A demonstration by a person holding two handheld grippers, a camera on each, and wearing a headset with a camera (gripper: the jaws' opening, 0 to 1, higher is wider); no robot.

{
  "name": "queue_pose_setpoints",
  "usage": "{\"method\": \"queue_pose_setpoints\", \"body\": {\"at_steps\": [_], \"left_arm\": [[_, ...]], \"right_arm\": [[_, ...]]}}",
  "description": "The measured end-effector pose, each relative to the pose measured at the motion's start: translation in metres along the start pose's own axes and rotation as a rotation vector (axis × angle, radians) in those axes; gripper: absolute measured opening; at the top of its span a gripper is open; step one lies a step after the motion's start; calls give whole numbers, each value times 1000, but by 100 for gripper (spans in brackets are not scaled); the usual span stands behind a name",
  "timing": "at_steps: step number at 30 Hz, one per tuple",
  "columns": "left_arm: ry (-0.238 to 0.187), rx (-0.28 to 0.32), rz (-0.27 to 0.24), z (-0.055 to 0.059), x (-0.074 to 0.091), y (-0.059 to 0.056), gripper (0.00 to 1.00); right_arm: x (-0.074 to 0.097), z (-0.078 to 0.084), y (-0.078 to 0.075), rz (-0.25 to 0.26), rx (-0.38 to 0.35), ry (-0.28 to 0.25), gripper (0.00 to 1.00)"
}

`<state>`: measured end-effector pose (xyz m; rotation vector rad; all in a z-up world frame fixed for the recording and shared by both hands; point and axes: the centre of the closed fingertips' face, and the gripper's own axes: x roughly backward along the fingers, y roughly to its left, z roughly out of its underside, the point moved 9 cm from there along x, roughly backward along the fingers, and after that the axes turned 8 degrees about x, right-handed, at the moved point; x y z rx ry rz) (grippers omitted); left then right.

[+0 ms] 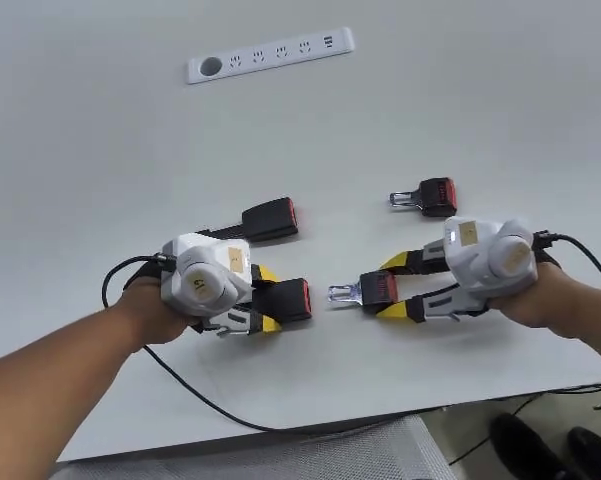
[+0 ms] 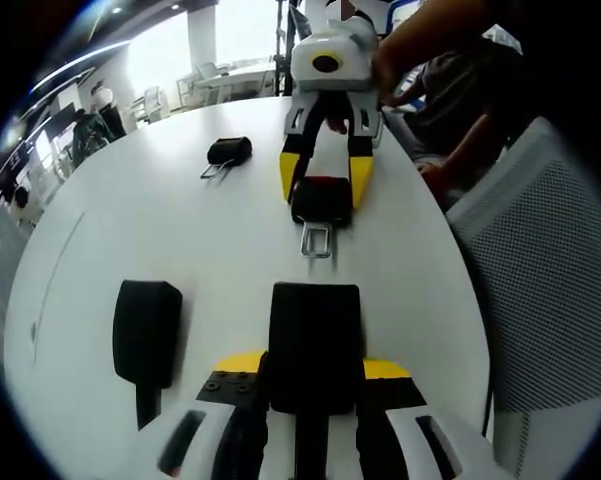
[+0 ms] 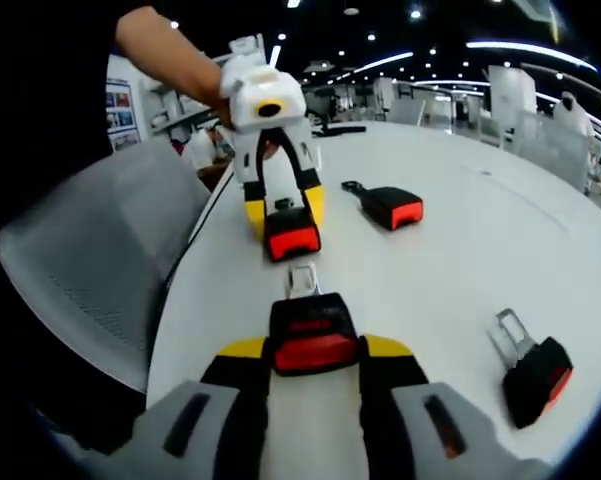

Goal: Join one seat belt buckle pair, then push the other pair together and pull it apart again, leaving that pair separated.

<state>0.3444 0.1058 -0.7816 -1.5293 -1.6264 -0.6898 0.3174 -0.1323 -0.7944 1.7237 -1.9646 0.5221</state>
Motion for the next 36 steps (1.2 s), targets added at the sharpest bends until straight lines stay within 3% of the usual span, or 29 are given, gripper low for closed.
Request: {"method": "queue_pose_setpoints", "body": {"at_steps": [11, 12, 15, 19, 20, 22, 31, 36], "left_arm": [[28, -26, 11, -2, 0, 1, 34], [31, -31, 14, -2, 0, 1, 34], [37, -43, 17, -2, -1, 2, 34], [43, -48, 16, -3, -1, 2, 34], [48, -50, 14, -2, -1, 2, 34], [44, -49, 16, -3, -1, 1, 34], [57, -64, 17, -4, -1, 1, 34], [59, -67, 25, -2, -1, 1, 34]], "right_arm": [[-21, -11, -8, -17, 27, 22, 34], [-22, -12, -9, -15, 55, 36, 34], [-23, -12, -12, -18, 46, 38, 34], [-38, -21, -9, -13, 30, 27, 34], [-40, -22, -11, 4, 91, 58, 34], [-39, -21, -10, -5, 30, 41, 34], [-48, -28, -4, 9, -36, 28, 33], [-57, -36, -4, 33, -2, 37, 33]]}}
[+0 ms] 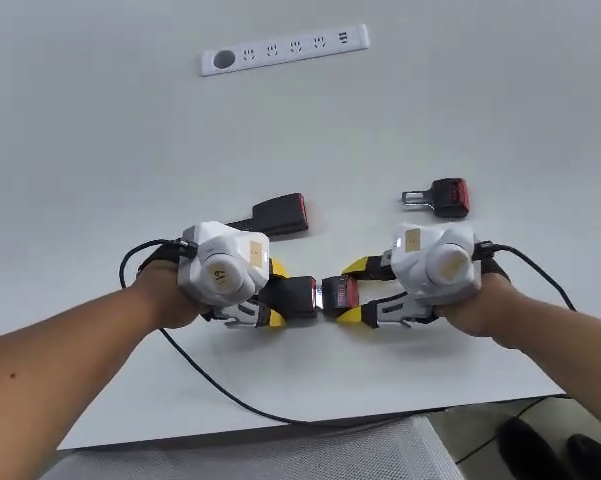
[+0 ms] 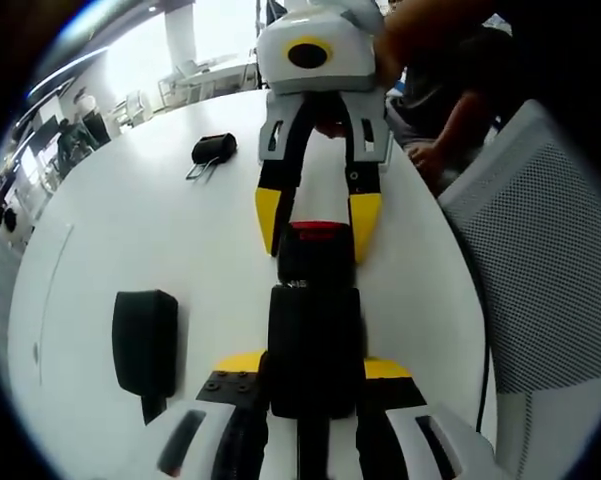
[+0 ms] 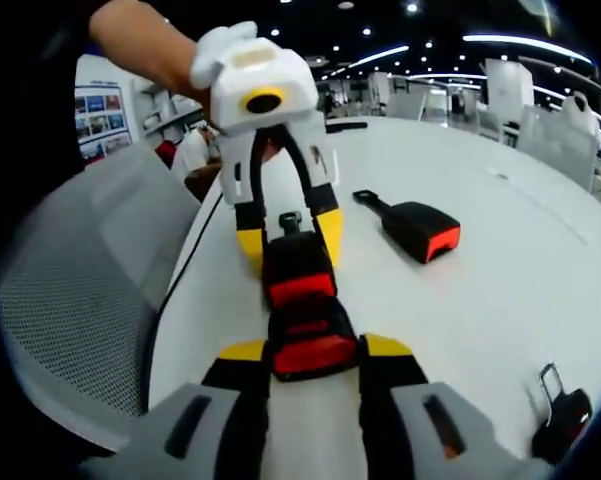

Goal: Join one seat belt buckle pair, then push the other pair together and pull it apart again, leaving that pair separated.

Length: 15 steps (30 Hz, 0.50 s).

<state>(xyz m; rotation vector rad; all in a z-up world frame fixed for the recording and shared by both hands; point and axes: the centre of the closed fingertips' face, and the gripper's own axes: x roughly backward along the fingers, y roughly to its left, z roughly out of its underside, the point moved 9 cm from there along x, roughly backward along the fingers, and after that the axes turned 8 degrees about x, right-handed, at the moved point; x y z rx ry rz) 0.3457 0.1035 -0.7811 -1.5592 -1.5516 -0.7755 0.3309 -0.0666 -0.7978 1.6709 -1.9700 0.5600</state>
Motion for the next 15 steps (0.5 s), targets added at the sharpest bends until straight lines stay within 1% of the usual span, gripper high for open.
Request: {"method": "queue_pose_setpoints", "body": {"at_steps": [1, 4, 15], "left_arm": [[-3, -3, 1, 0, 1, 0, 34], [1, -11, 4, -1, 2, 1, 34], [-4, -6, 3, -2, 2, 1, 34]], "right_arm": [[2, 1, 2, -10, -26, 1, 33], [1, 1, 3, -10, -25, 4, 33], [2, -2, 6, -10, -19, 22, 33]]}}
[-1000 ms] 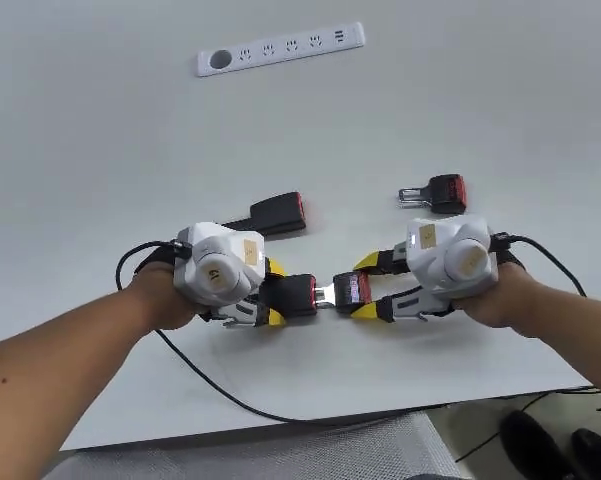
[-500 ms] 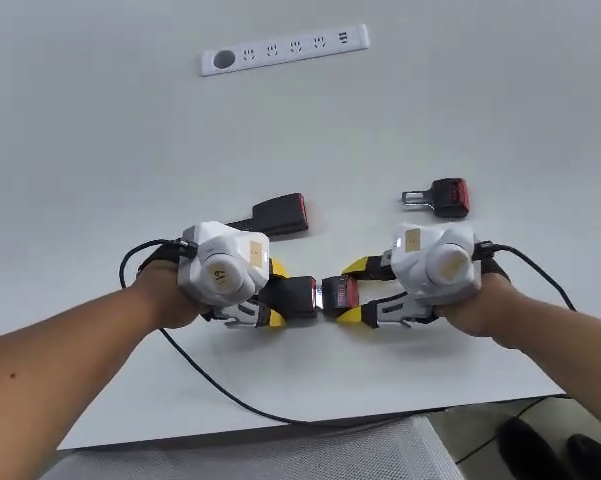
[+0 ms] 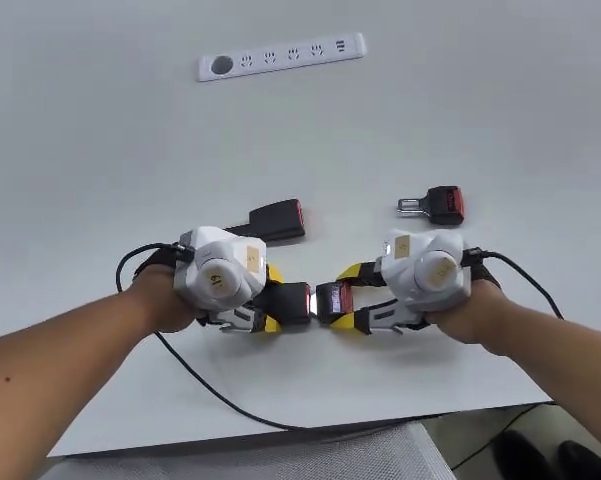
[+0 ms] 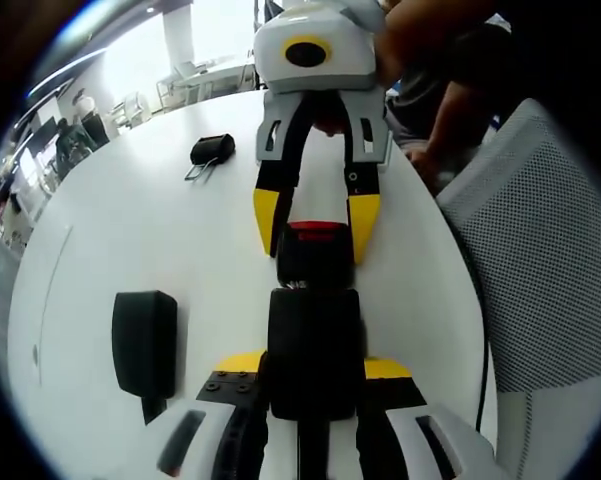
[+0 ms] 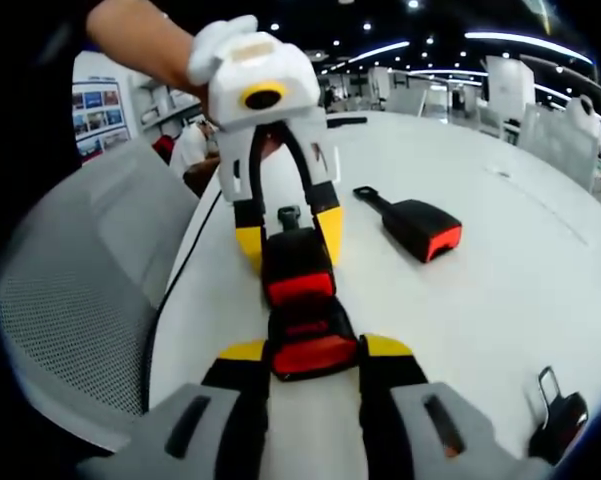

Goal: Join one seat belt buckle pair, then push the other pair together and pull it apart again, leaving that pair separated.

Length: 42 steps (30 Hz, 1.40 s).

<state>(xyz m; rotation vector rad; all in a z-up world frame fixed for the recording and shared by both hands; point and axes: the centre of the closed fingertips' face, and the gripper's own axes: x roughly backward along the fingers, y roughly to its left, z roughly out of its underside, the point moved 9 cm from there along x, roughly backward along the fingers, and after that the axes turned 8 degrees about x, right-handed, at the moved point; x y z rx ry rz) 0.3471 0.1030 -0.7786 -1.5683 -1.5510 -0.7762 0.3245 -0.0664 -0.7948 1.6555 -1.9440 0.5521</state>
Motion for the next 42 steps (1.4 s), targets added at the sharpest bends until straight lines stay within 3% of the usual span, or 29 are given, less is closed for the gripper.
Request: {"method": "queue_pose_setpoints", "body": {"at_steps": [15, 36, 42], "left_arm": [[-37, 8, 10, 4, 1, 0, 34], [-108, 23, 29, 10, 0, 2, 33], [-113, 14, 31, 11, 0, 3, 33]], "right_arm": [[2, 2, 1, 5, 34, 6, 33], [3, 8, 1, 19, 13, -49, 32], [3, 7, 4, 38, 56, -38, 32]]}}
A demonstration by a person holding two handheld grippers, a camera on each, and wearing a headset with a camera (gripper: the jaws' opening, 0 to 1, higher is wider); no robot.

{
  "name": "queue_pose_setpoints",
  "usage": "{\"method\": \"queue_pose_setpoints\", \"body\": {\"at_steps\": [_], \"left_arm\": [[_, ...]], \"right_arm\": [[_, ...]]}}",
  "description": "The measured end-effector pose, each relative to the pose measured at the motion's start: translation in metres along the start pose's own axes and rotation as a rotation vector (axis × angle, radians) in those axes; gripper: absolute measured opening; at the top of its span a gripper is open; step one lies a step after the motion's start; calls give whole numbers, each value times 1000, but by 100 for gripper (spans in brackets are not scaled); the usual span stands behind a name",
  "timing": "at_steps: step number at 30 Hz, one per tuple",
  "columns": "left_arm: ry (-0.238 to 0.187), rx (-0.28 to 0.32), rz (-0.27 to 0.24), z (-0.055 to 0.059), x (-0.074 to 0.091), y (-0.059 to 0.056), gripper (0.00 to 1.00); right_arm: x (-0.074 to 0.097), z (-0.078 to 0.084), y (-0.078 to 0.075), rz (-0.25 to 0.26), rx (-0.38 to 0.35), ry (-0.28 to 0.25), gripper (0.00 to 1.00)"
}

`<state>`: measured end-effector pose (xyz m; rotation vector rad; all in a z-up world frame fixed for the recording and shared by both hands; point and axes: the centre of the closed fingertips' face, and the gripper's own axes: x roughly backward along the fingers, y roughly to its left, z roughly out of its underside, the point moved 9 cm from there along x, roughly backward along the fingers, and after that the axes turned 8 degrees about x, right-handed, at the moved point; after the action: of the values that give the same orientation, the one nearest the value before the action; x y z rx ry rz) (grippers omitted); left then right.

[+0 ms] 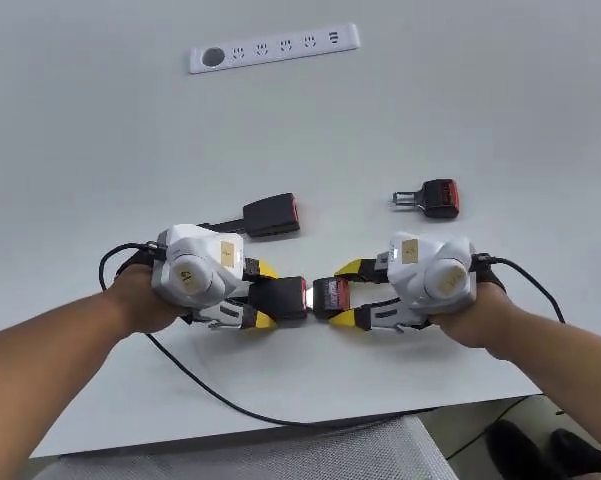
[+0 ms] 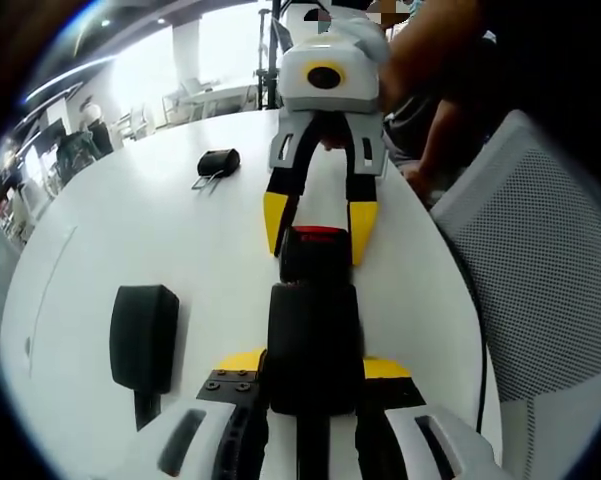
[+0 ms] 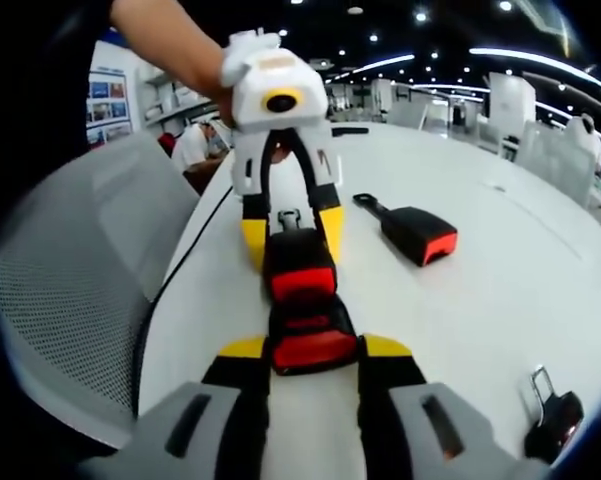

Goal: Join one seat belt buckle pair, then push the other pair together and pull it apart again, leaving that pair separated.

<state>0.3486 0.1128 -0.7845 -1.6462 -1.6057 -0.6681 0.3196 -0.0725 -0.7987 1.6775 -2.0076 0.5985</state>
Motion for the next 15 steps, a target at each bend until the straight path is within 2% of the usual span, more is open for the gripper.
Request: {"method": "queue_pose_setpoints", "body": {"at_steps": [15], "left_arm": [[-12, 0, 1, 2, 0, 0, 33]], "right_arm": [[-1, 1, -1, 1, -2, -1, 32]]}}
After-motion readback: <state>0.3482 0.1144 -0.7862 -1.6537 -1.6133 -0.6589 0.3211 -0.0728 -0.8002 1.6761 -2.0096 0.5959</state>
